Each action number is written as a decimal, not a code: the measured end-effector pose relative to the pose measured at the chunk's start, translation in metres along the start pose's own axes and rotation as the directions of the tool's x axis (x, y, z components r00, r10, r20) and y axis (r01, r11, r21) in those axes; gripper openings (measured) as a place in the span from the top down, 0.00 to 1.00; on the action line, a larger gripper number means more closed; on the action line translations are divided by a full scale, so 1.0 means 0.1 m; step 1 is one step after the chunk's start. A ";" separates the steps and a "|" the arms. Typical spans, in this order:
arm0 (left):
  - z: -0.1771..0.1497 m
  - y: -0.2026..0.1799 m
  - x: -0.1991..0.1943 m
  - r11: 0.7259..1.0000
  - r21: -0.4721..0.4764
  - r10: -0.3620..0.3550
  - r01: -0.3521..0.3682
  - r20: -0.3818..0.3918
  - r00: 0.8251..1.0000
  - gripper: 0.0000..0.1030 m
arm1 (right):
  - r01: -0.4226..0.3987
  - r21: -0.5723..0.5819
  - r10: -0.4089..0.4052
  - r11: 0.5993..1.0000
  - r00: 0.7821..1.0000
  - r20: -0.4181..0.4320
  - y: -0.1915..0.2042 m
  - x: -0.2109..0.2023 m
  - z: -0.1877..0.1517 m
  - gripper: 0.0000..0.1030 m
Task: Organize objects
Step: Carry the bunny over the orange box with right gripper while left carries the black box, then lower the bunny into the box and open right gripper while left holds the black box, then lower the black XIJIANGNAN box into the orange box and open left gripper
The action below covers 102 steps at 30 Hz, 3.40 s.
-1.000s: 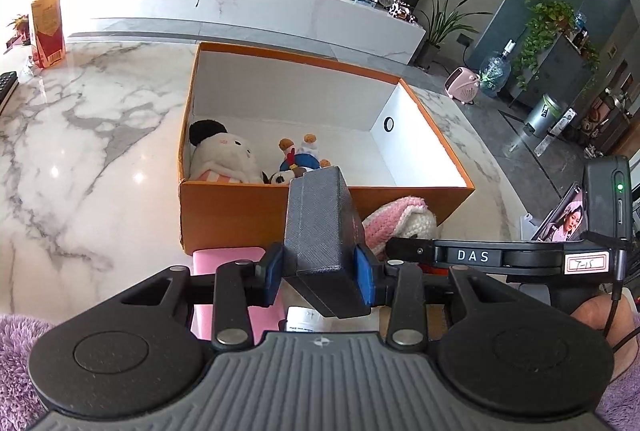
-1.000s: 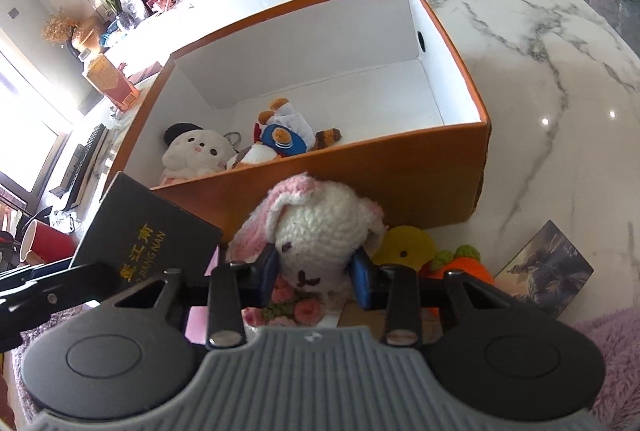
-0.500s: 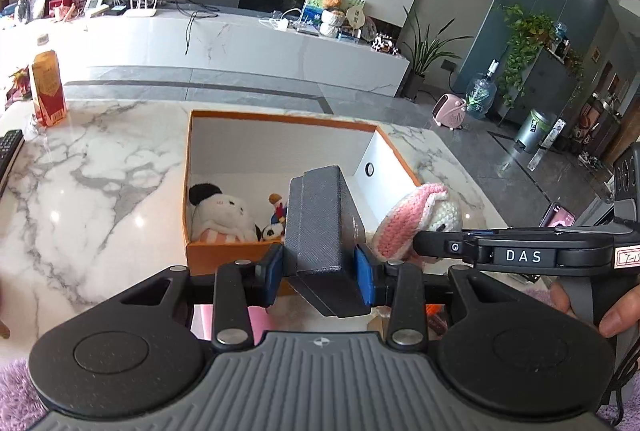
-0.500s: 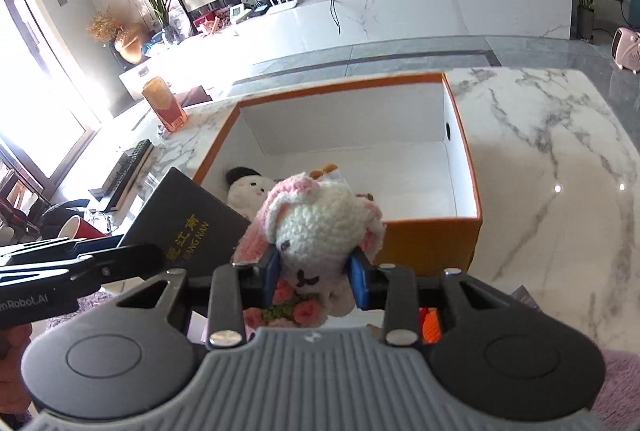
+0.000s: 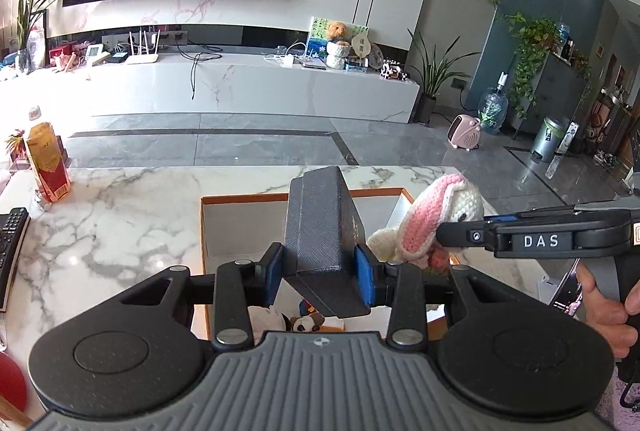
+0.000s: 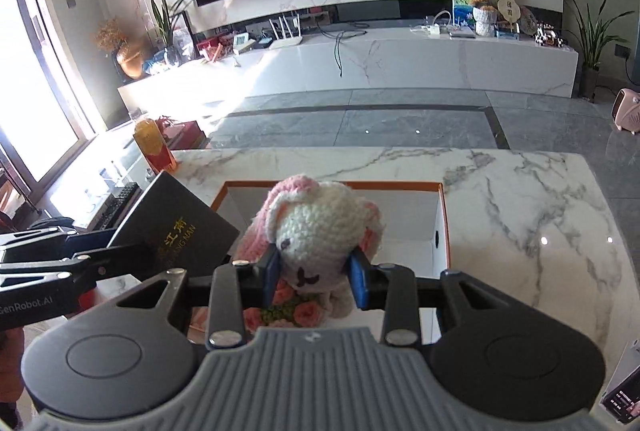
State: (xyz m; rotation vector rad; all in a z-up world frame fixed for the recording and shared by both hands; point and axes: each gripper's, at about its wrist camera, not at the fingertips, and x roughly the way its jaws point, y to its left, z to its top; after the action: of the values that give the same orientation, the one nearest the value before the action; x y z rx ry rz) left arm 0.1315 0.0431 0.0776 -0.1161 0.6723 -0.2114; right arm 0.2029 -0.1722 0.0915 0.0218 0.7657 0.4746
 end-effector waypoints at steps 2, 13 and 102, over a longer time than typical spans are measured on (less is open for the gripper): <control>0.00 0.02 0.14 1.000 0.005 0.005 -0.005 -0.022 1.000 0.57 | 0.016 -0.007 -0.017 1.000 0.999 -0.050 -0.03 0.21 -0.02 0.63; -0.03 0.09 0.55 1.000 0.018 -0.024 0.026 -0.104 0.994 0.57 | 0.014 0.003 -0.012 1.000 0.956 -0.295 -0.22 0.98 -0.15 0.63; 0.03 -0.38 0.93 0.986 -0.111 -0.146 0.125 -0.204 0.968 0.57 | 0.245 -0.074 -0.249 0.967 0.966 -0.063 -0.68 0.64 0.06 0.48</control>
State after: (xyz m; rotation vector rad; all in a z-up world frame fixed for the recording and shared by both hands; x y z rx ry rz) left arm 0.1979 -0.0153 0.0304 -0.2362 0.8888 -0.3264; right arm 0.2742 -0.2046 0.0404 -0.1516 0.8103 0.2634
